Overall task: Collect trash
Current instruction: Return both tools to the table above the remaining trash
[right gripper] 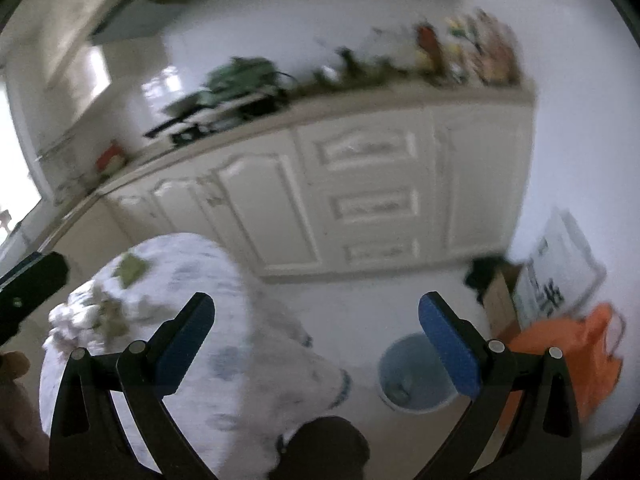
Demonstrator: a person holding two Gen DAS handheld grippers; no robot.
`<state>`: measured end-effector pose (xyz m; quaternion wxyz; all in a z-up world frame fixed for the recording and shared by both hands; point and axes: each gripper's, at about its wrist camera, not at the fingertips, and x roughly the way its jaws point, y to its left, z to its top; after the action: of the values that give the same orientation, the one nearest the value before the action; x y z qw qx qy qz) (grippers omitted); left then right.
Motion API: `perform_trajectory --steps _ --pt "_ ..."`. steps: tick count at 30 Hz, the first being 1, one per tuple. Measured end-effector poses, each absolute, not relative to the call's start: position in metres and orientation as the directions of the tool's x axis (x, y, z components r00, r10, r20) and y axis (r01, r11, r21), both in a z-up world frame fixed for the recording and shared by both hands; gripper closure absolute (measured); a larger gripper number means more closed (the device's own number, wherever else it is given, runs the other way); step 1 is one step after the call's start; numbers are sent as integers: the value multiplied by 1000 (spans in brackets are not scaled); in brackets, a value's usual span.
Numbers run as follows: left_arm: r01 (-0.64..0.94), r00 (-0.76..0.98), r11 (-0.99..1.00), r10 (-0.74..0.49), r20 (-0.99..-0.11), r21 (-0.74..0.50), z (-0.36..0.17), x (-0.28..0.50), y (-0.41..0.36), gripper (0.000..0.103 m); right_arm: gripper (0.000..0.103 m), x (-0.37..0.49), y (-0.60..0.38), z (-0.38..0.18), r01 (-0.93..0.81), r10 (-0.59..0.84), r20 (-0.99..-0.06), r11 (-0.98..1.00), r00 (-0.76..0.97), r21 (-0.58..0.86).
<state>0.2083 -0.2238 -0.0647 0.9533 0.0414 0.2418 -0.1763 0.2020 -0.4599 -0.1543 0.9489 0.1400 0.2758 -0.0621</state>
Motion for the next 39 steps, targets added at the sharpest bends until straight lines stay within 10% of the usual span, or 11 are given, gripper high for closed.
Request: perform_trajectory --steps 26,39 --pt "-99 955 991 70 -287 -89 -82 -14 -34 1 0 196 -248 -89 -228 247 -338 969 908 94" --pt "-138 881 986 82 -466 -89 -140 29 -41 1 0 249 -200 -163 -313 300 -572 947 764 80"
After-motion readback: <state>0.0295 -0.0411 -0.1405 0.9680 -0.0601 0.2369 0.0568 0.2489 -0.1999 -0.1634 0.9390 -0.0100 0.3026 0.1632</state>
